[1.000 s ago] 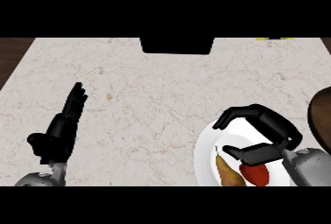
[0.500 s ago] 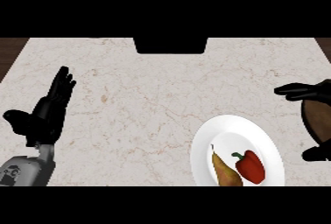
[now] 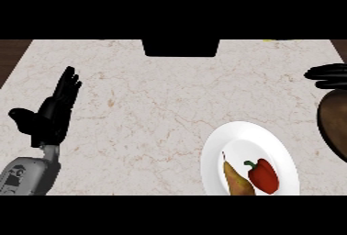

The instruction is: Pick the bell pepper from the plate and place it in the pan

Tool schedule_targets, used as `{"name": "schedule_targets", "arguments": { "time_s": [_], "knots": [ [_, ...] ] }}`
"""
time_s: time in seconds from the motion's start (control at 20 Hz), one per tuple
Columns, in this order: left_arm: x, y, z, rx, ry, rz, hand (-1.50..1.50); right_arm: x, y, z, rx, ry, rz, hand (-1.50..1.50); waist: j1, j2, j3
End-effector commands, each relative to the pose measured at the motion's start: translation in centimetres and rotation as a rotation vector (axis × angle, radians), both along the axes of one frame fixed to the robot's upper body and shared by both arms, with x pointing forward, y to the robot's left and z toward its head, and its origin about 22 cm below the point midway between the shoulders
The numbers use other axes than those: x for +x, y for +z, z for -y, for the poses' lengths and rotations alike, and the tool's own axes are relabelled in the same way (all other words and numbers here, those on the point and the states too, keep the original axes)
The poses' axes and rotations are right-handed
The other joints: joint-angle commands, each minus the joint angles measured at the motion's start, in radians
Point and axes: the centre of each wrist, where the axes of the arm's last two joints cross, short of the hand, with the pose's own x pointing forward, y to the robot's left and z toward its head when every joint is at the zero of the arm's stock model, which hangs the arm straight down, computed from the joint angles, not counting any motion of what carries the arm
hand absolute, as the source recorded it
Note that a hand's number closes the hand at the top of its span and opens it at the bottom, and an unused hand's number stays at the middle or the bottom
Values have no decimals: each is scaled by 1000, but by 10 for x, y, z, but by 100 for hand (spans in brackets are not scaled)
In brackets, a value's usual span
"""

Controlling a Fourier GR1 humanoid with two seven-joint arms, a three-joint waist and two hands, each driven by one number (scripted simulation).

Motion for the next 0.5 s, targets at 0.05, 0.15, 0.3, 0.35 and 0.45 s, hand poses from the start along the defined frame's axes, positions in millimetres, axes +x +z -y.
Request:
{"name": "schedule_targets", "arguments": {
  "time_s": [0.05, 0.15, 0.3, 0.35, 0.45],
  "knots": [
    [4, 10, 3, 2, -6, 5, 0, 7, 14, -8, -26, 170, -3, -150, 1, -4, 0],
    [3, -9, -12, -2, 2, -9, 0, 0, 14, -28, -37, 190, 9, -150, -12, -5, -1],
    [4, 0, -13, -5, 9, -10, 0, -3, 22, -39, -49, 216, -41, -150, -10, -7, -1],
    [-3, -7, -7, 15, 17, -8, 0, -4, 14, -38, -50, 233, -71, -150, -7, -7, -1],
    [6, -5, -6, 21, 7, -4, 0, -9, 18, -50, -70, 282, -119, -150, -15, -6, -1]
  ]
}}
